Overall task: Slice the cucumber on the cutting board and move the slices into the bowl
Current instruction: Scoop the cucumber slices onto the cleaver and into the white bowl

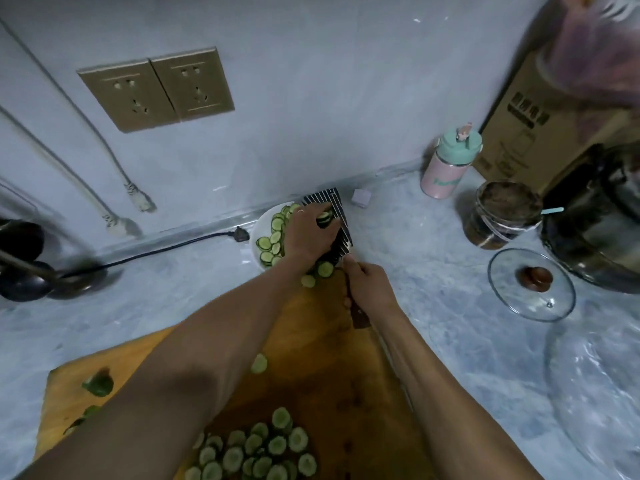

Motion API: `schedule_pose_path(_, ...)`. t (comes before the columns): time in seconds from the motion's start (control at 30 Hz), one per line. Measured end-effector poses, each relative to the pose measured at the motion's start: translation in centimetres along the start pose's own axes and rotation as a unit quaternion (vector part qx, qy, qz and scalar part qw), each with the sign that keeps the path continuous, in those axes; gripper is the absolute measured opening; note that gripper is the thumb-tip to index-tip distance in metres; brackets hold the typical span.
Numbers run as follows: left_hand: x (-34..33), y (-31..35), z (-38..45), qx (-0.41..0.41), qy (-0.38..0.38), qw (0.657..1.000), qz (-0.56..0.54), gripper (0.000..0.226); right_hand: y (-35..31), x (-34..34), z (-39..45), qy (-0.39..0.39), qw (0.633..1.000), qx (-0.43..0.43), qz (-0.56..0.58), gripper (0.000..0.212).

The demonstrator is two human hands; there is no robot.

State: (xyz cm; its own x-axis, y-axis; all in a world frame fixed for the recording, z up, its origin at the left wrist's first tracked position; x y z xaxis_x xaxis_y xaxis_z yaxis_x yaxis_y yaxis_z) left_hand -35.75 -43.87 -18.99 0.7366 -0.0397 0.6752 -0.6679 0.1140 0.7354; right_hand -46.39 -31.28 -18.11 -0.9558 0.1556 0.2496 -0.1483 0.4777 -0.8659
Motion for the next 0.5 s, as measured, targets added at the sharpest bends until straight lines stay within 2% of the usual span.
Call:
schedule_pose_path(0.2, -1.4, -0.4, 3.2, -0.043, -0.038, 0.998, 0.0, 0.042, 0.9, -1.5, 3.8, 0.075, 0.996, 0.011, -0.049, 0.06)
schedule_pose_path(0.37, -1.1, -2.8, 3.6, -0.121, -0.069, 0.989, 0.052, 0.042, 2.0, -1.4, 4.6, 0.085, 0.994, 0.015, -0.06, 0.049)
schedule_pose_path(0.5, 0.1, -5.4, 2.5, -0.177, -0.061, 0.976, 0.11, 0.031, 3.1, -0.9, 4.2, 0.084, 0.994, 0.022, -0.072, 0.051)
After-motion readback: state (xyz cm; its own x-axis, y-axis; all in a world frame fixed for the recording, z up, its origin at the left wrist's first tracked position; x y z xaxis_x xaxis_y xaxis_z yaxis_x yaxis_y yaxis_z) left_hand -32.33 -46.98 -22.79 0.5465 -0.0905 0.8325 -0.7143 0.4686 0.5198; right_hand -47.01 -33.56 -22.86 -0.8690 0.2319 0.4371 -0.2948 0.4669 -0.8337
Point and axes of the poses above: each hand's wrist, its own z-axis towards the middle knuckle, its own x-axis out of the back of the hand, y = z × x, the point moved 2 cm from there along z, towards the middle knuckle, and after that the axes turned 3 degrees about -z, right-handed, at the moved point
